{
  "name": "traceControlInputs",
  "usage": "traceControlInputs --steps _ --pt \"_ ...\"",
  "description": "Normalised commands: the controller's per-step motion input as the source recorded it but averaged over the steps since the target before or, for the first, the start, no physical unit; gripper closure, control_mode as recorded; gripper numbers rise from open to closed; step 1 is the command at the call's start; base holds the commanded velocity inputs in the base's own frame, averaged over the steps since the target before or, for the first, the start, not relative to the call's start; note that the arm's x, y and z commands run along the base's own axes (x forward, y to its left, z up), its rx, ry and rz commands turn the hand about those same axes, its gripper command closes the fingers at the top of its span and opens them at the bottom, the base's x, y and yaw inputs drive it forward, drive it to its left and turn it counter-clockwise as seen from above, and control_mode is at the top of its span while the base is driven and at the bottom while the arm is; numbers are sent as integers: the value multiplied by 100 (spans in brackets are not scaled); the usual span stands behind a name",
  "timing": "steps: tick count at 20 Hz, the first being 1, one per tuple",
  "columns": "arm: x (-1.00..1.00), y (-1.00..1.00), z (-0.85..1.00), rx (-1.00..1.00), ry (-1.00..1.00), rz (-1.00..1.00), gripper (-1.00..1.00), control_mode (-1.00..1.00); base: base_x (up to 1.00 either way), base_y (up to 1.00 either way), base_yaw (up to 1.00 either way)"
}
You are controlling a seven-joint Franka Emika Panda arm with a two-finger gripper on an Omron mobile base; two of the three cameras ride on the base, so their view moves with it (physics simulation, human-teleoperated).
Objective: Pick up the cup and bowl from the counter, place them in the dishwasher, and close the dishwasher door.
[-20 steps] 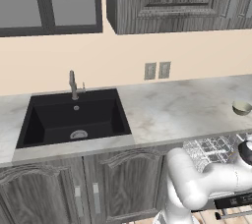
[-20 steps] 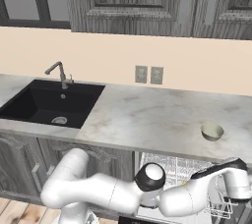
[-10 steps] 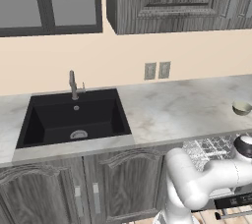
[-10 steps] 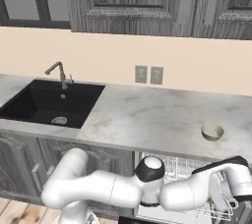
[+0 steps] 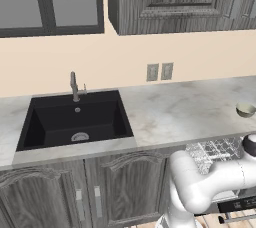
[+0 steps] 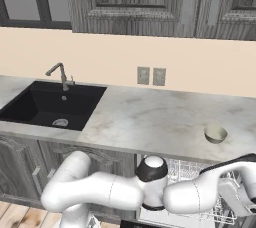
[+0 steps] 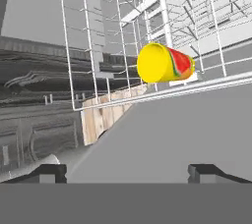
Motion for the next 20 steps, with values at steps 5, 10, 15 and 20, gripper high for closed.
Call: traceControlInputs --steps 5,10,15,20 --pt "-9 13 54 -36 -30 -17 -100 -100 0 0 0" --pt "0 26 35 -21 -31 -37 -100 -100 0 0 0" --pt "1 39 11 -12 -24 -49 -100 -100 0 0 0" --pt "18 67 0 -9 -12 -41 -100 -100 0 0 0"
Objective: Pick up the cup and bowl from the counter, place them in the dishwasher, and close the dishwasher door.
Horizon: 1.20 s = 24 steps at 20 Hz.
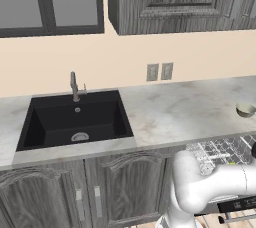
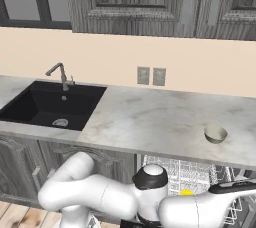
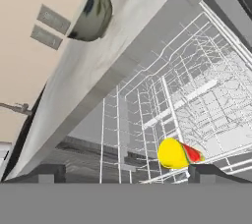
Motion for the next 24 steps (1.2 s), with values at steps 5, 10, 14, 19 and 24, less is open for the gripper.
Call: traceControlInputs --steps 5,10,14,19,24 --pt "23 87 11 -22 -6 -39 -100 -100 0 0 0" --pt "17 93 3 -43 -1 -40 -100 -100 0 0 0" --pt "8 96 0 -49 0 -42 -100 -100 0 0 0" --pt "9 100 -5 -35 0 -49 -100 -100 0 0 0" --pt "14 99 -28 -25 0 -57 -100 -100 0 0 0"
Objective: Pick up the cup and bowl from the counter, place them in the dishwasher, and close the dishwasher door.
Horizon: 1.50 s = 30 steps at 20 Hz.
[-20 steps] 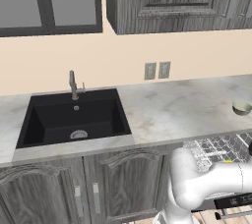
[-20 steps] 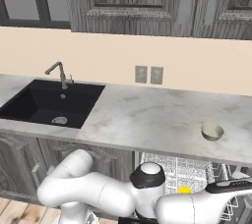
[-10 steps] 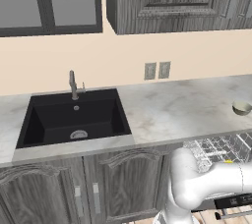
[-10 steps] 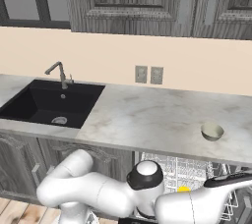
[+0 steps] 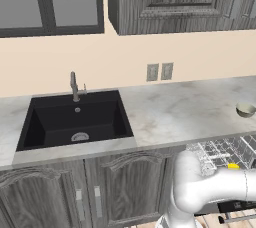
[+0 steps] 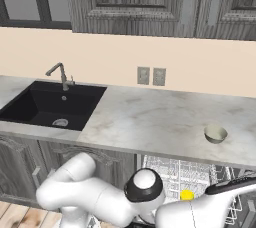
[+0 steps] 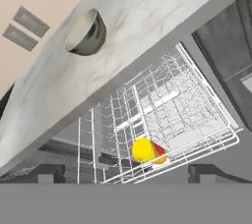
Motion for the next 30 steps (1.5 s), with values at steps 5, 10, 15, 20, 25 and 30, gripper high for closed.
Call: traceControlInputs --steps 5,10,15,20,25,30 --pt "18 100 -39 -19 -2 -61 -100 -100 0 0 0" --pt "29 100 -43 -9 -2 -60 -100 -100 0 0 0" --pt "43 100 -53 -1 0 -59 -100 -100 0 0 0" --pt "38 85 -21 0 0 -55 -100 -100 0 0 0" --pt "50 10 1 1 0 -34 -100 -100 0 0 0" --pt "34 -38 14 15 -3 -14 -100 -100 0 0 0"
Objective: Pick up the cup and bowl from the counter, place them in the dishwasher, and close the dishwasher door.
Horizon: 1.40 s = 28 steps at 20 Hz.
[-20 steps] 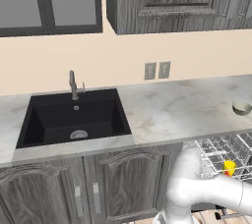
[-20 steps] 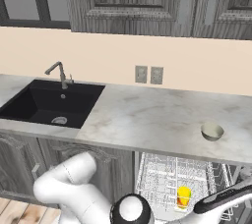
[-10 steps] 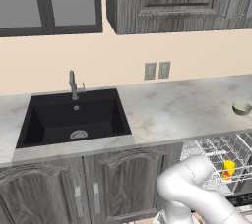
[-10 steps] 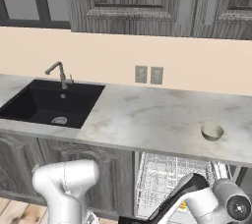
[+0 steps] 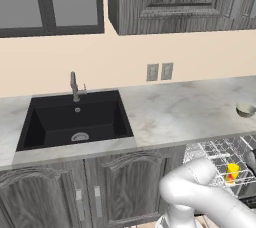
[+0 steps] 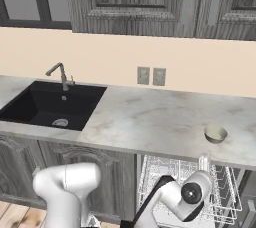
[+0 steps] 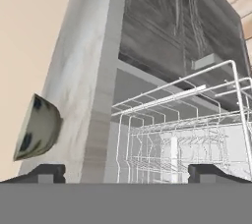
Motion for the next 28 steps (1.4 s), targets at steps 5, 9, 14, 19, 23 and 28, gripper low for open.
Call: traceControlInputs --steps 5,9,14,19,23,28 --pt "32 -55 24 26 -4 -1 -100 -100 0 0 0" --pt "31 -53 22 32 -2 2 -100 -100 0 0 0" --pt "15 -48 12 27 -3 8 -100 -100 0 0 0" --pt "1 -33 5 12 -7 7 -100 -100 0 0 0" --pt "20 -3 21 1 -6 1 -100 -100 0 0 0" --pt "30 4 34 0 -5 0 -100 -100 0 0 0"
